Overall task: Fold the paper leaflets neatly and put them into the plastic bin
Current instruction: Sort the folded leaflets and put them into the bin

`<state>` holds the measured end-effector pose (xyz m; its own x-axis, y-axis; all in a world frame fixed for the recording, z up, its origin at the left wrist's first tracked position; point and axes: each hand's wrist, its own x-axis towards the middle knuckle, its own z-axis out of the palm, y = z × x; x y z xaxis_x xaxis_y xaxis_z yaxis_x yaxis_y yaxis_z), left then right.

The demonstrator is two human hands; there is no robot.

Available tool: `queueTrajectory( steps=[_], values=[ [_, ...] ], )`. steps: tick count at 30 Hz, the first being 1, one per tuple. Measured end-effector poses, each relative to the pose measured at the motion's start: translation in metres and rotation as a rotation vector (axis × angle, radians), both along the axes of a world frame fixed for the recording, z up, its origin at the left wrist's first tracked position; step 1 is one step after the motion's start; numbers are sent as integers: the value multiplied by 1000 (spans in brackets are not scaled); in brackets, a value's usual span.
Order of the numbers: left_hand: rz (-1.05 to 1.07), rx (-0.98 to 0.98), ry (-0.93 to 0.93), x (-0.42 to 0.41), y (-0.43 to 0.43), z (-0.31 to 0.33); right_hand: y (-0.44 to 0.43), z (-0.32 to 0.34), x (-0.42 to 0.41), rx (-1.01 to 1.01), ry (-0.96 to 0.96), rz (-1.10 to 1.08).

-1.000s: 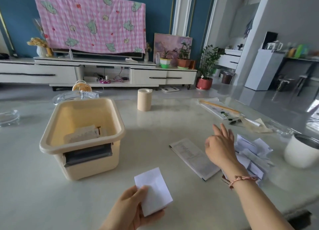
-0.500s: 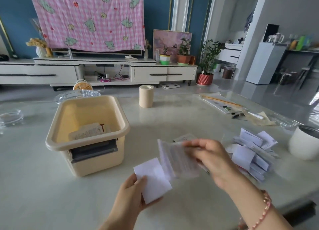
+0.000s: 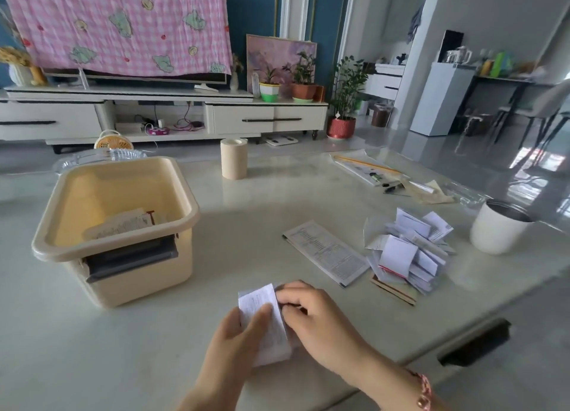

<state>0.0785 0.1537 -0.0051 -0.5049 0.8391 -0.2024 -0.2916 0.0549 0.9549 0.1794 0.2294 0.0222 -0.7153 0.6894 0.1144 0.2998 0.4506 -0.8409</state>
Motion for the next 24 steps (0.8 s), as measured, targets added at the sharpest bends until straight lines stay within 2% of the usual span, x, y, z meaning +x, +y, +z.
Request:
queueTrajectory(
  steps=[3, 4, 6, 8, 9, 11, 13, 16, 18, 20, 22, 24],
  values=[
    [44, -24, 35, 2, 1, -4, 23, 10, 25, -82, 42, -96],
    [56, -21, 21, 2, 1, -5, 38, 13, 36, -52, 61, -196],
    [69, -27, 10, 2, 3, -7, 75, 12, 60, 175, 24, -444],
    [85, -40, -2, 2, 3, -11, 109, 7, 82, 491, -178, -659],
    [87, -54, -4, 1, 3, -11, 122, 3, 92, 590, -309, -699],
    [67, -64, -7, 0, 3, -12, 137, -2, 106, 601, -534, -705],
    [52, -54, -22, -1, 2, -11, 144, -6, 110, 590, -614, -703],
    [22, -29, -112, -3, 1, -12, 147, -6, 108, 654, -475, -702],
    [30, -20, -158, -2, 1, -9, 141, 3, 101, 619, -295, -675],
    [55, -5, -186, -1, 3, -7, 117, 16, 86, 411, -5, -663],
    [74, 10, -212, 1, 3, -4, 79, 27, 63, 96, 285, -543],
    [94, 24, -238, 2, 1, -4, 36, 24, 37, -207, 362, -347]
  ],
)
